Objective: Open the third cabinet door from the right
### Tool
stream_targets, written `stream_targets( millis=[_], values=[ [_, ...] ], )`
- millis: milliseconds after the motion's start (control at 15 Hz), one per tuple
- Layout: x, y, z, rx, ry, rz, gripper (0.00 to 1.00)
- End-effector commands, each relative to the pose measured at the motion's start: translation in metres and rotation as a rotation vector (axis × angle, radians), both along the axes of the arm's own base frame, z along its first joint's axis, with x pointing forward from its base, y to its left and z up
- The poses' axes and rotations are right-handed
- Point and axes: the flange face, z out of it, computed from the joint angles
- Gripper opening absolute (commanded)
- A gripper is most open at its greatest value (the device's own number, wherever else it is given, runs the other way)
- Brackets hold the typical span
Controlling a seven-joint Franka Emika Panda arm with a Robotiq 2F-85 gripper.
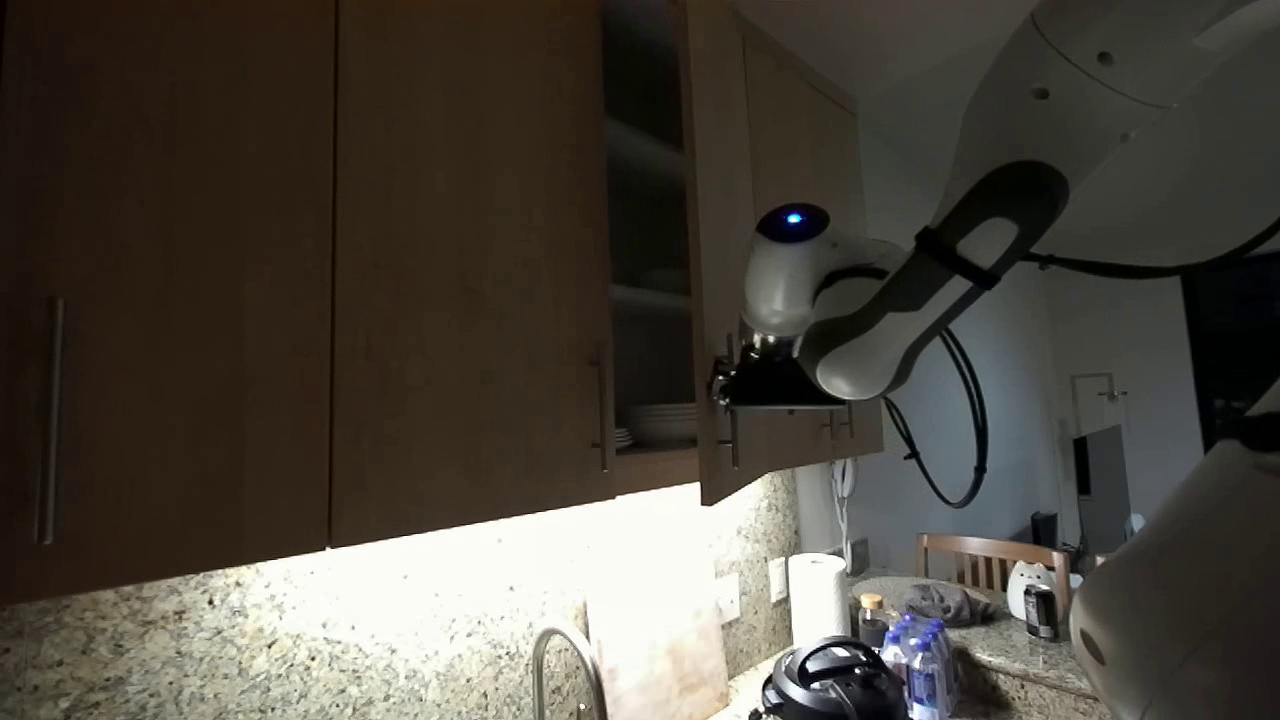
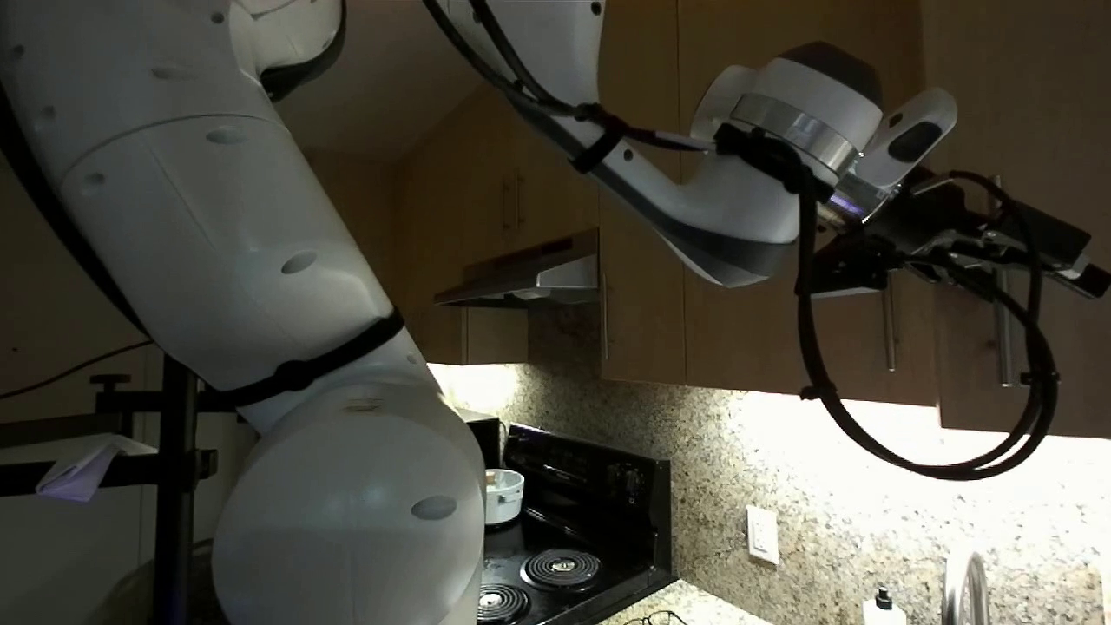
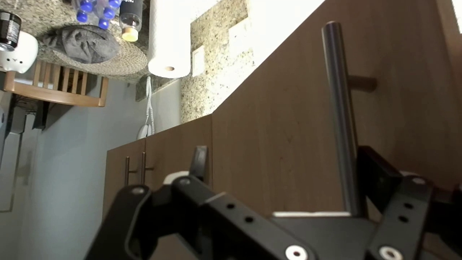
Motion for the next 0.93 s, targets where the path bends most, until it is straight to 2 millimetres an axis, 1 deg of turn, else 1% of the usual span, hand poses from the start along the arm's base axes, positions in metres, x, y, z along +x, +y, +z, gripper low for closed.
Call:
stream_targets(
  millis=[0,267,600,733,867],
  values=[
    [-0.045,-0.045,0.007,-0.028,-0.021,-0.123,1.0],
    [-0.064,-0.056,0.002,0.009,-0.037,-0.086,1.0],
    [-0.095,-0.081,-0.003,0.032,-0.059,-0.024,1.0],
    [-0.102,-0.09,-0.007,0.028,-0.034,0.018,1.0],
    [-0.103,-0.096,-0.011,0.022,0.013,0.086,1.0]
  ],
)
